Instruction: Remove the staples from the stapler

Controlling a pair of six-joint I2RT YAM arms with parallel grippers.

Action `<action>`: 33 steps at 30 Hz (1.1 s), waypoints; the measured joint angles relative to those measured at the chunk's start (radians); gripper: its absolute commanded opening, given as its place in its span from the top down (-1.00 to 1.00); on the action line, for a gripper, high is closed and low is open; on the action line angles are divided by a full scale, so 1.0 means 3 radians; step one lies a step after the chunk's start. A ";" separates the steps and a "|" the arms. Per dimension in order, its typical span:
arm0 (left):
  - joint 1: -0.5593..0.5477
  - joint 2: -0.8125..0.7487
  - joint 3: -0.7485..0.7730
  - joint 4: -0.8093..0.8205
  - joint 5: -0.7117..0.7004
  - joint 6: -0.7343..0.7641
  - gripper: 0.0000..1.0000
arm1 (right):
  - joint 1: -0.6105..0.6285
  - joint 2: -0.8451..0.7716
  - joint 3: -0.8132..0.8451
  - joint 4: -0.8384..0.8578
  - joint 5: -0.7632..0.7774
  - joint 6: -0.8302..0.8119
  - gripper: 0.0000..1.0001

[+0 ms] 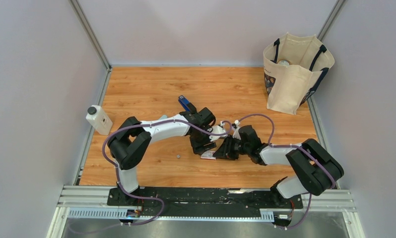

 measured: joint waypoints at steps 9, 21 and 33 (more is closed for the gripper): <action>0.0009 -0.0062 -0.0056 0.0050 0.0051 -0.0067 -0.33 | -0.0001 0.0037 -0.0013 0.0085 0.0000 0.0069 0.38; 0.0366 -0.0220 -0.0065 0.0015 0.0169 -0.0183 -0.62 | -0.0127 -0.0671 0.0027 -0.0824 0.0261 -0.0308 -0.21; 0.0843 -0.1469 0.0267 -0.0797 0.0174 -0.0136 -0.63 | -0.0144 -0.0979 0.0891 -0.2168 0.0785 -0.0833 -1.00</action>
